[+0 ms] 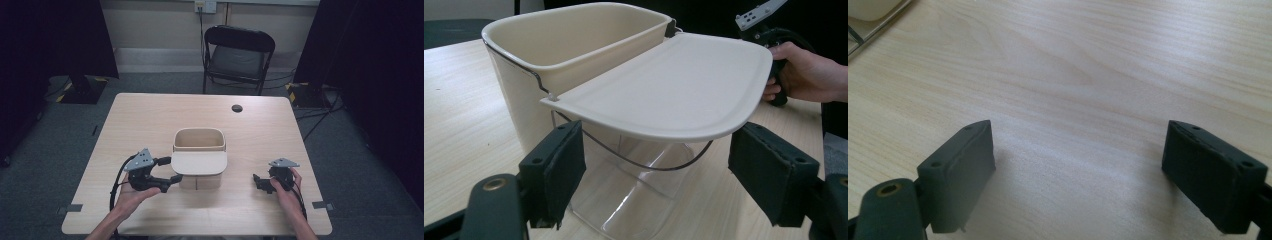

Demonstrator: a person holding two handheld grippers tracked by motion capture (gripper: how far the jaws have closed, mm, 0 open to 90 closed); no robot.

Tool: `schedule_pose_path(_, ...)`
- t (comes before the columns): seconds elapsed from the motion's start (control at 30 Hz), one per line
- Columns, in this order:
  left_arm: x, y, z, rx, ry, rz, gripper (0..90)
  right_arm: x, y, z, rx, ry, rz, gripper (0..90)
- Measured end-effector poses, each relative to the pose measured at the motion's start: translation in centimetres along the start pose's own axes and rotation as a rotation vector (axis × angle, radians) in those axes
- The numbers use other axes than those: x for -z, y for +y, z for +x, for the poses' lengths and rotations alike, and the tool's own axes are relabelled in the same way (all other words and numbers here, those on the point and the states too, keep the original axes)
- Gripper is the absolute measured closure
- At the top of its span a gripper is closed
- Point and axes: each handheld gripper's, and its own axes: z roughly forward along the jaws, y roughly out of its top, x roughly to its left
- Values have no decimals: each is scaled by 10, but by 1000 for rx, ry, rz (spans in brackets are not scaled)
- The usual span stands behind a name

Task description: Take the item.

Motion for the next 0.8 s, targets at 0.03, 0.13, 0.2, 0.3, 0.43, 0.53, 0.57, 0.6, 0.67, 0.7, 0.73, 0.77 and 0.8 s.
schedule_pose_path(0.03,0,0,0,0,0,0,218,0,0,0,0,0,0,129)
schedule_pose_path(0.13,1,2,1,1,-4,-4,214,0,0,0,1,0,1,128)
schedule_pose_path(0.2,1,3,1,7,-4,-10,212,0,0,0,0,0,0,128)
schedule_pose_path(0.3,0,3,1,10,-6,-10,208,0,0,0,0,0,0,128)
schedule_pose_path(0.43,-1,3,2,6,2,-13,205,0,0,0,2,0,1,128)
schedule_pose_path(0.53,-1,4,3,16,-2,-18,204,0,0,0,2,0,1,128)
schedule_pose_path(0.57,-2,4,3,16,0,-20,204,0,0,0,0,0,1,128)
schedule_pose_path(0.6,-2,5,3,7,4,-19,204,0,0,0,0,0,1,128)
schedule_pose_path(0.67,-2,5,4,2,2,-18,202,0,0,0,1,0,1,127)
schedule_pose_path(0.7,-2,5,4,7,1,-15,202,0,0,0,3,0,1,128)
schedule_pose_path(0.73,-2,5,4,15,-1,-19,202,0,0,0,2,0,1,128)
schedule_pose_path(0.77,-2,6,4,16,-2,-18,202,0,0,0,1,0,1,128)
schedule_pose_path(0.8,-2,7,5,16,-3,-23,201,0,0,0,1,0,1,128)
